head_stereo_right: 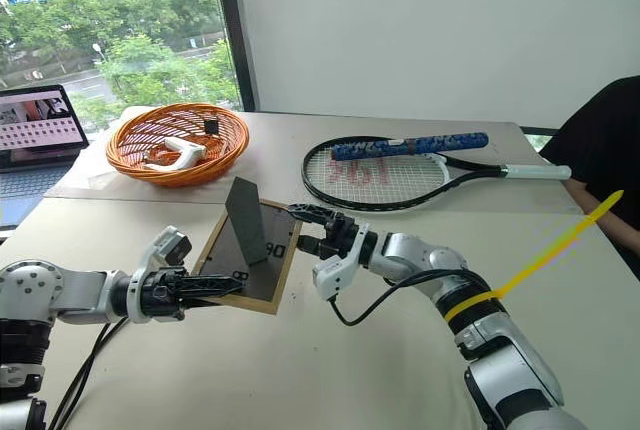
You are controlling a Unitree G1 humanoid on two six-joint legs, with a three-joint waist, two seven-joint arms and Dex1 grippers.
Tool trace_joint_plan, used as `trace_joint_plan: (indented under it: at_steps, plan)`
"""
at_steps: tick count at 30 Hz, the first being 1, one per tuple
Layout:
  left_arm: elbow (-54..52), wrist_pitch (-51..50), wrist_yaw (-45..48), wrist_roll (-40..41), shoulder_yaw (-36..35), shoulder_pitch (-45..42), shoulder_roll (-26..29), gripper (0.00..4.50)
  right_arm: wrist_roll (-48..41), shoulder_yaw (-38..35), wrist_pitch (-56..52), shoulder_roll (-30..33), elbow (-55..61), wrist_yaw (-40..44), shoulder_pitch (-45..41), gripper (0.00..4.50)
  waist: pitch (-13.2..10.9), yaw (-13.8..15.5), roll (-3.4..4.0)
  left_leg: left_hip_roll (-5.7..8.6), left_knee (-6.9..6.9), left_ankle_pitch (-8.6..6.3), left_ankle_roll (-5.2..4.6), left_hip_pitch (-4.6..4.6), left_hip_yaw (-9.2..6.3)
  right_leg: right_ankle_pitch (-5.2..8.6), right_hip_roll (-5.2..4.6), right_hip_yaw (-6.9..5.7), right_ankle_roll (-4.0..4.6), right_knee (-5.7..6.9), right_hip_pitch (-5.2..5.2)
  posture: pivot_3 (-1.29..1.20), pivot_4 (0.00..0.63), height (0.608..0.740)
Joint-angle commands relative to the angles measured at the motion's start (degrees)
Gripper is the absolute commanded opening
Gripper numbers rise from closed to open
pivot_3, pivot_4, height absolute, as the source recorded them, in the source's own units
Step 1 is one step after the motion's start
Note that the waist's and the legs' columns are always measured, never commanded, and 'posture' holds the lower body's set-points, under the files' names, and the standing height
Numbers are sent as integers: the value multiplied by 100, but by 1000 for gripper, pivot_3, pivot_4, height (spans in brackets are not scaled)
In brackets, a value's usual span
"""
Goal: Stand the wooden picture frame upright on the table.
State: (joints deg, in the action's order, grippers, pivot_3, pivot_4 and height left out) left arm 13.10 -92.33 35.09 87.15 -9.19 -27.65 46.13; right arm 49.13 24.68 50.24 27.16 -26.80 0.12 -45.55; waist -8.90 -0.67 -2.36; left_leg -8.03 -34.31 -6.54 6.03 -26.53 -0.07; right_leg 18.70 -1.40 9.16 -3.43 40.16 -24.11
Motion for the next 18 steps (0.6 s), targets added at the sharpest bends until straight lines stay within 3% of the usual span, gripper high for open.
trace_joint_plan:
  at_steps: [1,4,7,8,14,16,18]
  plan:
    - [-122,-17,-3,156,-109,-100,19,1200,-334,-61,232,-15,2,-121,-148,2511,0,-2,0,0,-1,0,-1,0,0,0,0,-1,0,0,1,0,150,692]
    - [-242,-17,33,85,-113,-31,35,1200,-420,-67,280,-40,1,-122,-157,1503,0,-5,0,0,-3,2,-2,0,-3,0,0,-3,0,6,1,0,150,692]
    - [-453,13,169,-140,-116,111,87,1200,-522,-85,316,-49,-47,-100,-158,1378,0,-21,0,0,-2,4,-2,0,-6,0,0,-6,0,8,2,0,150,692]
    - [-865,547,378,-607,-82,350,168,1200,-558,-106,333,-29,-74,-93,-152,1374,0,-25,0,0,-2,5,-2,0,-7,0,1,-7,0,8,2,0,150,692]
    - [-1906,2513,1617,-1927,-569,1317,551,3824,-909,-246,348,45,-264,68,-210,1235,-1,-28,0,0,1,8,3,2,-8,-2,-1,-10,5,9,4,0,150,692]
    - [-1919,2901,2046,-2062,-916,1529,694,4393,-1122,-300,330,76,-407,197,-258,1228,-2,-20,0,0,1,11,3,2,-9,-3,-1,-13,6,10,4,0,150,692]
    - [-1790,3110,2499,-2172,-1202,1734,906,4500,-1459,-369,292,107,-609,386,-312,1209,-3,-22,1,0,-4,12,1,2,-9,-3,-2,-13,7,9,6,0,150,692]
